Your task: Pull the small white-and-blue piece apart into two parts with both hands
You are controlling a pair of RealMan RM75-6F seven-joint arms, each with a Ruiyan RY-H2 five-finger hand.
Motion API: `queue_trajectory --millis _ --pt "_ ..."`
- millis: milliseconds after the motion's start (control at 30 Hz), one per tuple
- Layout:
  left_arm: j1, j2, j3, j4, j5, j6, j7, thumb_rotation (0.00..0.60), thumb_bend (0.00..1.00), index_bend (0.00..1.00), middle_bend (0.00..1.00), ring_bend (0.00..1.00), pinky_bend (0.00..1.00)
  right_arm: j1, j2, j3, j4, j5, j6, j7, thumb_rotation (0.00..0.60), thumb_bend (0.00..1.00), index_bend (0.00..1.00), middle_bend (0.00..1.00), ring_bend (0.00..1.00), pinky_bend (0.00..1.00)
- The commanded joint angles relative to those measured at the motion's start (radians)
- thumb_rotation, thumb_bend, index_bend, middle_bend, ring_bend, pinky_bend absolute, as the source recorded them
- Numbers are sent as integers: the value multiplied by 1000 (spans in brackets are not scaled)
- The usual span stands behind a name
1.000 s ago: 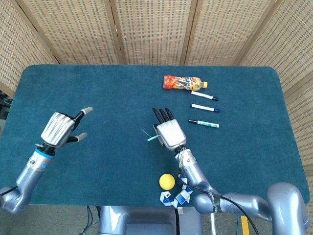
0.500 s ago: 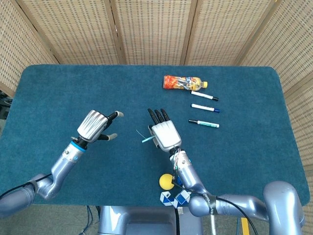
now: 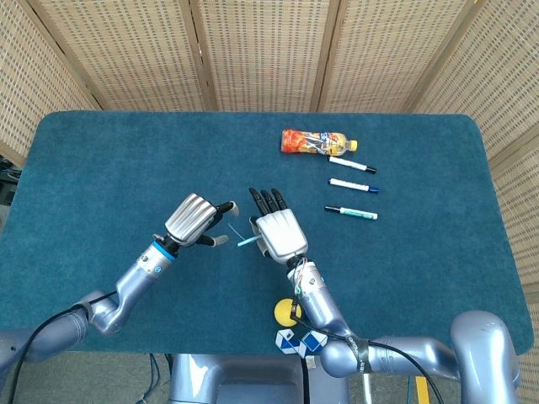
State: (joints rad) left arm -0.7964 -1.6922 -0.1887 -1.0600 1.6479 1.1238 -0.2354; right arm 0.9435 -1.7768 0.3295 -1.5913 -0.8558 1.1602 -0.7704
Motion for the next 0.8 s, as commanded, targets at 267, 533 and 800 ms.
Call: queue_trajectory --millis 267,533,800 --pt "-21 -16 -1 -8 -21 2 -11 600 338 500 943 967 941 8 -2 -3 5 12 5 -14 600 569 606 0 0 0" --pt "-27 -12 5 -19 -44 -3 13 600 333 505 943 967 941 11 5 -1 0 20 11 -16 600 569 606 0 0 0" --pt "-32 -15 10 -18 -75 -27 37 600 335 508 943 967 941 14 13 0 -8 26 15 -18 600 569 606 0 0 0"
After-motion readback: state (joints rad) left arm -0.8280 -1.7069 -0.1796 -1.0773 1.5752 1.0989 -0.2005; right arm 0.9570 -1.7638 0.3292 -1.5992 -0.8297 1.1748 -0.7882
